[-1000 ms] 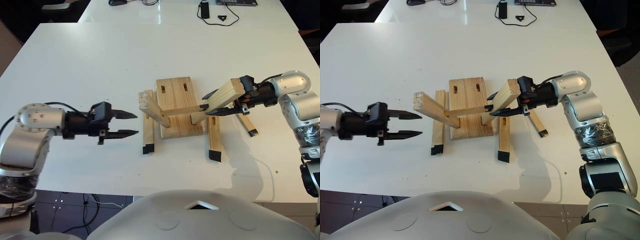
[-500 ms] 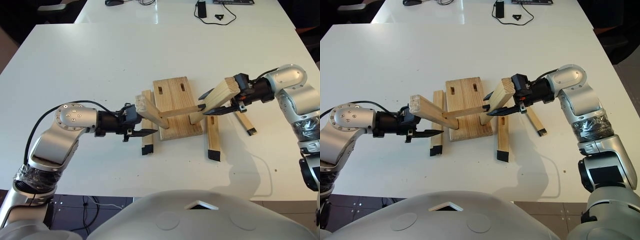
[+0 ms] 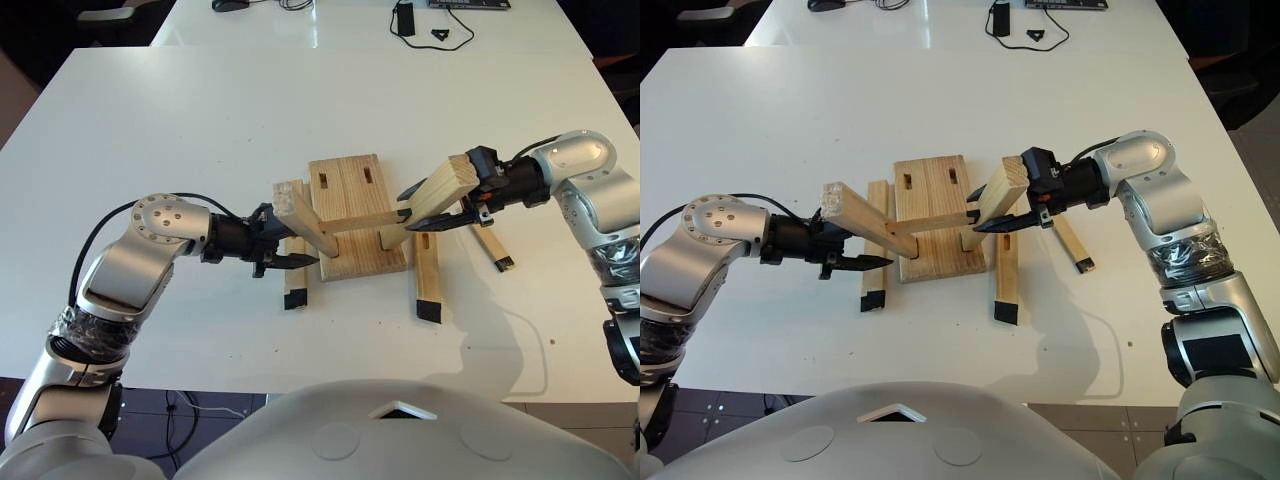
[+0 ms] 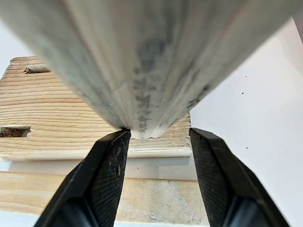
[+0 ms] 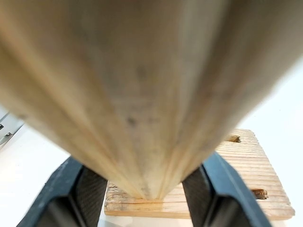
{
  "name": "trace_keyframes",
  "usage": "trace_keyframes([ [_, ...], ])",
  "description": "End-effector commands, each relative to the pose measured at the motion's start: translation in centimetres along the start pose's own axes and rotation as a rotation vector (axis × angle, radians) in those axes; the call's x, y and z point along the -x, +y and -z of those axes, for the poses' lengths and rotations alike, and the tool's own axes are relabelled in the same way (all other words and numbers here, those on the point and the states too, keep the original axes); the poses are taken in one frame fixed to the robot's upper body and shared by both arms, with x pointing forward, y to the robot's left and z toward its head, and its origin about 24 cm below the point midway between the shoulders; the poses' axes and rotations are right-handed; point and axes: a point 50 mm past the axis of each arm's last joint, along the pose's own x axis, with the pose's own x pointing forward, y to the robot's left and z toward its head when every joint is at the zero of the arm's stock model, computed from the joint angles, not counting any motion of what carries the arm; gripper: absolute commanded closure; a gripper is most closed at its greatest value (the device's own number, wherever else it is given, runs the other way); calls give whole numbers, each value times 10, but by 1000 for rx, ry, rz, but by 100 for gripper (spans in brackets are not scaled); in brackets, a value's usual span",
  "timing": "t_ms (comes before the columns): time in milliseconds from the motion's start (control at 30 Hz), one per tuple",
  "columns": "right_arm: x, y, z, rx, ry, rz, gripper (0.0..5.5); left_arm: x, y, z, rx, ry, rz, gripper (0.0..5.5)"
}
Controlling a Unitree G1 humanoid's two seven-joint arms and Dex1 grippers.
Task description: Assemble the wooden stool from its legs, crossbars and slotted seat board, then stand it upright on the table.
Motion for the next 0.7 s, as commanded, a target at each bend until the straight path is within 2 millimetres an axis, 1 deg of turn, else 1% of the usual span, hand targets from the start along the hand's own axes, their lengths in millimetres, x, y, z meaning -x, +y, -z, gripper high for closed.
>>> trace_keyframes([
  [33, -91, 46, 29, -121, 46, -400, 347, -41, -18, -68, -251, -295, 185, 319],
  [167, -79, 47, 29, -117, 52, -365, 347, -36, -20, -62, -226, -297, 146, 319],
  [267, -68, 40, 24, -87, 57, -303, 347, -30, -21, -54, -207, -272, 94, 319],
  [333, -55, 33, 17, -64, 53, -253, 347, -18, -21, -45, -190, -240, 39, 319],
  [400, -44, 26, 10, -44, 36, -182, 347, -4, -12, -34, -208, -164, -86, 319],
  [467, -29, 20, 2, -29, 28, -112, 347, 13, -6, -27, -225, -104, -161, 319],
  [567, -13, 14, -6, -5, 42, -31, 347, 30, -2, -23, -231, -67, -210, 274],
  [600, -8, 12, -8, 3, 52, -8, 310, 33, -3, -20, -229, -59, -213, 256],
  [633, -5, 11, -10, 9, 58, 6, 302, 35, -4, -18, -226, -55, -213, 242],
  [700, -1, 9, -11, 22, 75, 23, 265, 36, -7, -15, -221, -53, -212, 203],
])
